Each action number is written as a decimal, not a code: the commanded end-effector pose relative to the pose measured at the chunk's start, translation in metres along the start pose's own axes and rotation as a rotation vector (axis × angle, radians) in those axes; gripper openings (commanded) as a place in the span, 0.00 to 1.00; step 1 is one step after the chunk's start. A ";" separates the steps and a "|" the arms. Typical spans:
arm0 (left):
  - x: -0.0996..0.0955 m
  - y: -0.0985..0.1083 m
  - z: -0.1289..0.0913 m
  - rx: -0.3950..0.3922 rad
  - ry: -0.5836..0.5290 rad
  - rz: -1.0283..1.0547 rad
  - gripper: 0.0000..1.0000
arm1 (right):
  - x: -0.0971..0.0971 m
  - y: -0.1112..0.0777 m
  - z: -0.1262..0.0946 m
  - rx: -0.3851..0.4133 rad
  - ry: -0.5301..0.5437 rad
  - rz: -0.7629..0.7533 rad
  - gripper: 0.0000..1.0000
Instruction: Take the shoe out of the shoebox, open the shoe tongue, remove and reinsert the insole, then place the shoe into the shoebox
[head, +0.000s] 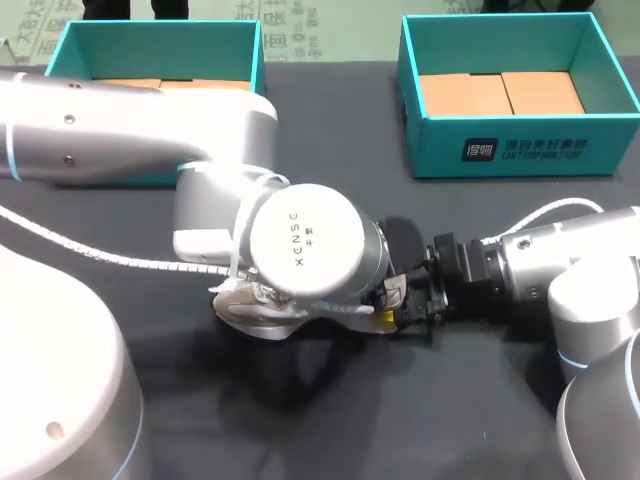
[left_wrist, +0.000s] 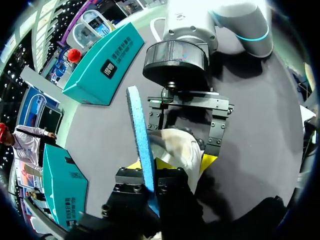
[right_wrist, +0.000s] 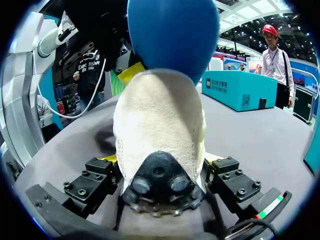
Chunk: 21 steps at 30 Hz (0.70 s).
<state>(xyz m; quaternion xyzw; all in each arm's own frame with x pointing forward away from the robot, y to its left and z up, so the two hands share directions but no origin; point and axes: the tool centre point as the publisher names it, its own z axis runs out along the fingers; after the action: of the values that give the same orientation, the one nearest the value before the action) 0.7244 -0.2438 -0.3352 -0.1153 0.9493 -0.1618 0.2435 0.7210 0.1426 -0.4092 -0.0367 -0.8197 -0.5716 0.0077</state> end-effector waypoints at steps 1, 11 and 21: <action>-0.017 0.003 -0.006 0.036 0.161 0.016 0.00 | 0.001 0.000 0.001 0.004 0.000 0.000 0.00; -0.019 -0.021 -0.035 0.130 0.353 0.031 0.00 | 0.001 0.000 0.001 0.004 0.000 0.000 0.00; -0.009 -0.049 -0.058 0.198 0.511 0.069 0.00 | 0.001 0.000 0.001 0.004 0.000 0.000 0.00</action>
<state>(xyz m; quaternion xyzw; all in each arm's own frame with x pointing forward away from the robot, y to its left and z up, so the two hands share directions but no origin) 0.7085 -0.2699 -0.2677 -0.0247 0.9624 -0.2672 0.0430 0.7209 0.1425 -0.4090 -0.0365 -0.8195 -0.5718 0.0077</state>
